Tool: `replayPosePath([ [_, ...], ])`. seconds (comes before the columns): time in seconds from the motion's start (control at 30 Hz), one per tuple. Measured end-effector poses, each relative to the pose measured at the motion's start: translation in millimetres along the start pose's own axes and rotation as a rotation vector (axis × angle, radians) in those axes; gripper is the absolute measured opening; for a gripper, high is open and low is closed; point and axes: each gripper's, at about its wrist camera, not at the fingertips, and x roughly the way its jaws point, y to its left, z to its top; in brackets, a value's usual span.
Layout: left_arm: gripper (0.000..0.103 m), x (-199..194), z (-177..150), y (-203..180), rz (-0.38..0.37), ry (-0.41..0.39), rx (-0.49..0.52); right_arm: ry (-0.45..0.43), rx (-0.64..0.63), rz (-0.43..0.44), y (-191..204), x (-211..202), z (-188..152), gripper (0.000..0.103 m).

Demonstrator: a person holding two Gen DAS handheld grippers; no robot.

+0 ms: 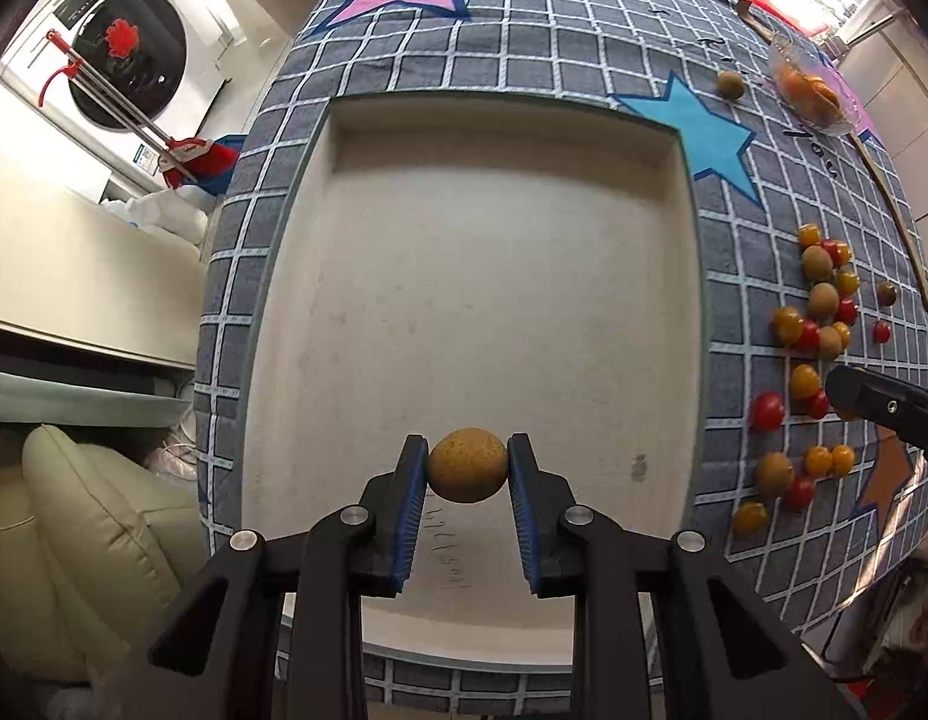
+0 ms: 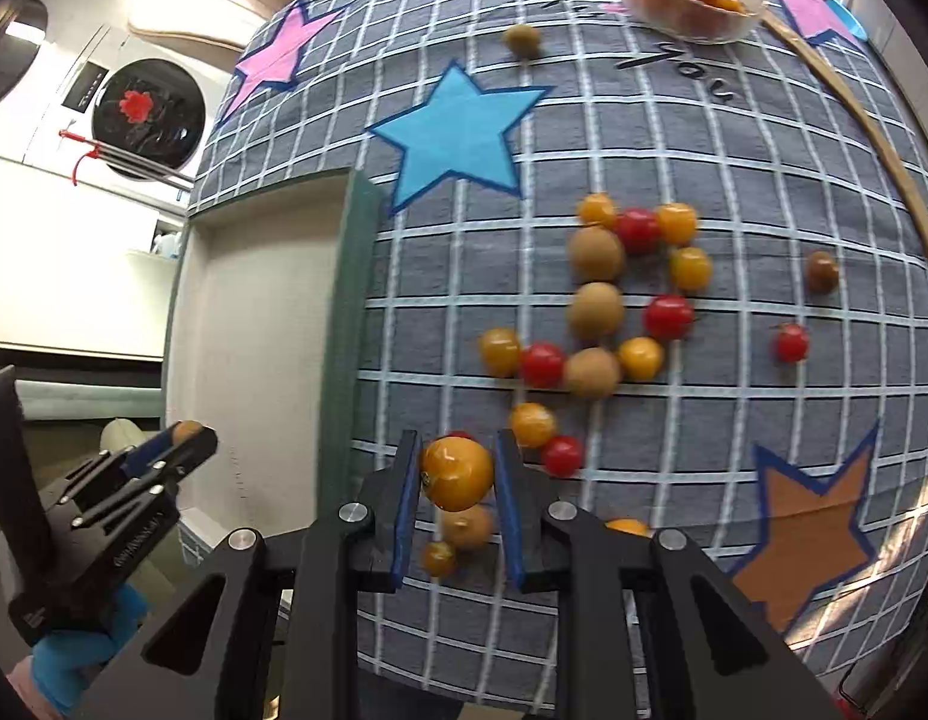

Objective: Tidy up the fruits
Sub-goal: 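Carry both fruits over the white tray and open both tools to drop them, then grasp another brown fruit with the left tool while the right tool grasps a dark brown tomato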

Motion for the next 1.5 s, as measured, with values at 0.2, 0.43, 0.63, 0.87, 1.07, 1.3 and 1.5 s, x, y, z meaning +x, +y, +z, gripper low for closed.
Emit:
replayPosePath([
  [0.2,0.029,26.4,-10.2,25.0,0.004,0.036,-0.012,0.038,-0.094,0.021,67.2,33.9,-0.9,0.026],
  [0.43,0.029,39.7,-14.2,29.2,-0.003,0.042,0.008,0.118,-0.144,-0.020,98.1,80.1,3.3,0.026],
  [0.63,0.029,37.5,-13.4,26.5,-0.006,0.030,0.014,0.148,-0.175,-0.063,108.3,99.6,6.6,0.027],
  [0.87,0.080,35.8,-15.0,25.3,0.026,0.023,0.023,0.158,-0.182,-0.039,116.1,97.4,11.0,0.059],
  [1.07,0.081,28.4,-21.1,26.6,0.046,0.026,0.038,0.101,-0.191,-0.033,118.5,66.5,13.4,0.081],
  [1.3,0.081,8.4,-16.5,17.5,0.036,-0.003,0.095,0.012,-0.128,-0.048,84.9,23.7,13.4,0.082],
  [1.5,0.081,-12.8,-0.4,-17.6,0.007,-0.055,0.173,-0.004,0.014,-0.099,29.1,7.8,4.1,0.082],
])
